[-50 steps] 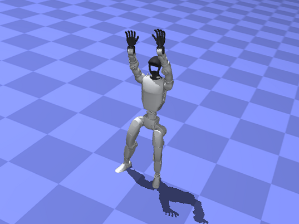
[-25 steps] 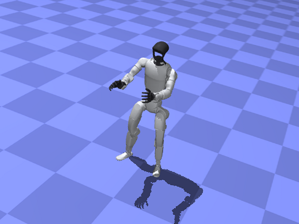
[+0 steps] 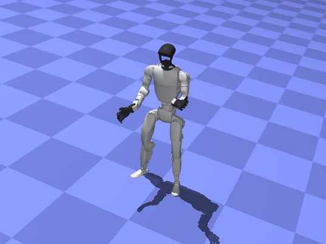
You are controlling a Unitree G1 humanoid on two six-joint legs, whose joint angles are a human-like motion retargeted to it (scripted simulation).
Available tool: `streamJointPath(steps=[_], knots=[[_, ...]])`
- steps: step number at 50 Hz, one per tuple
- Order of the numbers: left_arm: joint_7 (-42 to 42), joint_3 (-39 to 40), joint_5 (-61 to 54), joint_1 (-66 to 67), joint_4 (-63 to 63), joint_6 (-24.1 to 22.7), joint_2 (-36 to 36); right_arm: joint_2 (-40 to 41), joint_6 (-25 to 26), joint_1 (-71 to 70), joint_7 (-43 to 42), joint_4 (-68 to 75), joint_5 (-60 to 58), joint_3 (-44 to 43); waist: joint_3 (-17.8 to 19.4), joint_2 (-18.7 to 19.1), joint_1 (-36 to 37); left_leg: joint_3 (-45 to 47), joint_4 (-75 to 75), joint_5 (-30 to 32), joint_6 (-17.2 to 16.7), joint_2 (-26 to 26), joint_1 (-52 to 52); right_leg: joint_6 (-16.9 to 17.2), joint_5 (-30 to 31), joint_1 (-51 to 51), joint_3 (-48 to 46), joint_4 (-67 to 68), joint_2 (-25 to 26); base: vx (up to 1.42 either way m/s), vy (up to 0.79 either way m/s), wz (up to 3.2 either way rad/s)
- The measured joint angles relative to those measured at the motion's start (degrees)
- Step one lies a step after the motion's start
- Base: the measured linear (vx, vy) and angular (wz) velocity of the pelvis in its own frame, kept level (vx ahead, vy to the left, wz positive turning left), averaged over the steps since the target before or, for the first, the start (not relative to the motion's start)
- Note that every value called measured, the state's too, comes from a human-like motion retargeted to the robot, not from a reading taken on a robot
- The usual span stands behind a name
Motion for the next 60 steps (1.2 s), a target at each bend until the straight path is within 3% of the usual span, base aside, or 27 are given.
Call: streamJointPath(steps=[4,7,11,15,17,20,25,29,30,32,33,37,40,43,48,53,56,60], knots=[[1.0,-4.9,27.3,-6.4,-5.3,14.8,6.9,-1.2,-0.8,-0.4,0.8,-0.3,0.3,-0.6,0.3,0.8,-1.1,-1.6,-1.3,1.2,-0.2,0.1,-0.4,0.7,0.1,0.6,-1.9,-0.8,0.5,-0.04,-0.1,0.38],[-4.1,-12.1,42.7,-11.2,-5.8,22.1,10.1,-1.7,-1.2,-0.3,2.9,-0.6,1.0,-0.2,0.6,1.4,-2.4,-3.0,-2.4,2.2,-0.7,0.1,-0.7,1.3,0.2,1.0,-3.6,-1.3,0.9,-0.04,-0.09,0.47],[-9.4,-27.1,51.0,-16.0,0.8,25.2,10.1,-0.6,-2.2,-0.2,0.8,-0.2,3.4,0.8,1.3,2.0,-4.2,-4.9,-3.5,3.3,-1.1,0.2,-1.3,1.7,0.1,1.5,-5.9,-1.7,1.2,-0.03,-0.08,0.47],[-20.8,-44.6,55.9,-19.5,21.9,27.1,5.8,1.9,-2.8,-0.5,-2.8,1.6,5.4,3.0,2.1,2.3,-6.8,-6.3,-3.9,3.9,-1.3,0.4,-1.8,1.5,-0.4,1.6,-7.4,-1.4,1.5,-0.02,-0.06,0.32],[-25.4,-47.3,55.5,-18.2,30.5,27.9,2.8,3.3,-2.4,-0.7,-3.7,2.4,6.0,4.0,2.5,2.4,-8.0,-6.3,-4.0,4.0,-1.6,0.7,-1.9,0.9,-0.7,1.4,-7.3,-0.9,1.8,0.0,-0.05,0.01],[-18.0,-41.1,52.8,-12.2,27.7,26.7,3.9,4.2,-2.4,-0.4,-4.5,2.2,4.9,4.9,3.4,2.7,-8.9,-5.0,-4.1,4.0,-2.0,1.4,-1.4,-0.2,-1.1,0.7,-6.0,-0.3,2.3,0.01,-0.06,-0.36],[-10.7,-21.9,47.6,-0.8,4.4,24.0,9.3,3.1,-0.8,2.7,0.8,-0.1,2.6,4.6,4.5,3.0,-6.7,-1.1,-4.2,3.7,-2.5,2.5,0.3,-1.5,-1.1,-0.4,-1.9,-0.1,3.2,0.02,-0.06,-0.68],[-7.9,-15.9,47.6,0.3,-4.0,24.5,8.8,2.1,2.1,4.6,3.2,1.5,-1.0,4.6,4.6,2.5,-4.9,0.3,-3.7,3.4,-1.8,2.7,0.8,-0.9,-0.4,-0.2,-0.5,-1.4,3.5,0.01,-0.03,-0.33],[-7.0,-16.1,47.8,-0.4,-4.5,24.7,8.3,3.3,0.0,5.0,0.0,1.1,3.5,4.2,4.6,2.5,-4.8,0.3,-3.5,3.3,-1.8,2.7,0.8,-0.6,-0.2,0.1,-0.6,-1.9,3.6,0.0,0.0,0.0],[-7.9,-20.5,49.6,-3.3,-0.3,25.6,7.6,1.9,2.8,5.2,3.9,3.2,-1.8,5.5,4.2,2.1,-5.1,-0.4,-3.3,3.2,-1.1,2.5,0.6,0.1,0.0,0.7,-1.3,-2.4,3.5,0.0,0.0,0.16],[-7.7,-23.6,50.0,-5.2,3.6,26.2,6.8,3.0,0.4,5.3,0.6,2.7,3.2,5.3,4.0,2.1,-5.5,-0.8,-3.3,3.1,-1.0,2.4,0.4,0.5,0.1,1.0,-1.8,-2.7,3.5,0.01,0.0,0.4],[-15.0,-39.1,51.6,-11.9,28.4,29.6,1.7,3.7,-0.5,4.4,-0.9,4.3,6.7,7.9,2.7,2.0,-7.7,-2.6,-3.6,3.1,-0.6,2.2,-0.2,0.9,-0.4,1.4,-3.8,-2.4,3.2,0.02,0.02,0.42],[-19.4,-43.6,51.2,-10.4,38.6,30.1,-0.9,4.2,0.2,3.2,-0.3,4.2,6.3,9.4,2.0,2.0,-9.2,-2.8,-4.1,3.2,-0.9,2.2,-0.1,0.1,-1.3,0.9,-4.0,-1.1,3.1,0.01,0.01,0.08],[-13.8,-36.2,50.4,-4.0,28.3,27.3,3.2,3.7,0.3,2.4,1.1,2.1,2.6,8.8,2.2,1.9,-8.7,-1.6,-4.0,3.0,-1.2,2.4,0.3,-1.2,-2.0,0.0,-2.7,0.3,3.0,0.03,0.01,-0.31],[-12.8,-22.1,49.8,3.9,1.3,24.8,10.5,1.2,0.9,3.8,4.6,-0.9,-0.1,7.9,3.2,1.7,-5.0,0.3,-2.7,2.2,-0.6,2.5,0.9,-2.5,-2.0,-0.5,-0.5,0.7,2.9,0.02,0.01,-0.37],[-12.0,-22.2,50.2,2.1,-6.8,26.0,10.8,-1.1,2.4,5.6,3.8,0.7,1.5,7.9,2.4,1.5,-3.6,-0.7,-2.2,1.8,0.1,1.8,0.4,-1.7,-1.2,0.4,-1.5,-0.4,2.3,0.01,0.03,0.19],[-14.6,-29.6,52.3,-4.5,4.3,27.3,7.6,-1.6,1.9,5.8,3.4,2.8,3.3,7.2,1.7,1.5,-4.2,-2.8,-2.0,1.7,0.2,1.3,-0.3,-0.6,-1.1,1.3,-3.6,-0.6,1.8,0.01,0.07,0.6],[-22.5,-44.6,55.4,-12.9,33.2,29.5,-2.4,-0.3,0.5,6.9,5.3,5.9,6.7,6.7,-0.7,0.2,-5.7,-5.2,0.3,0.2,1.1,0.8,-2.5,2.3,-4.5,-2.0,-6.7,8.5,-0.9,0.04,0.09,0.6]])
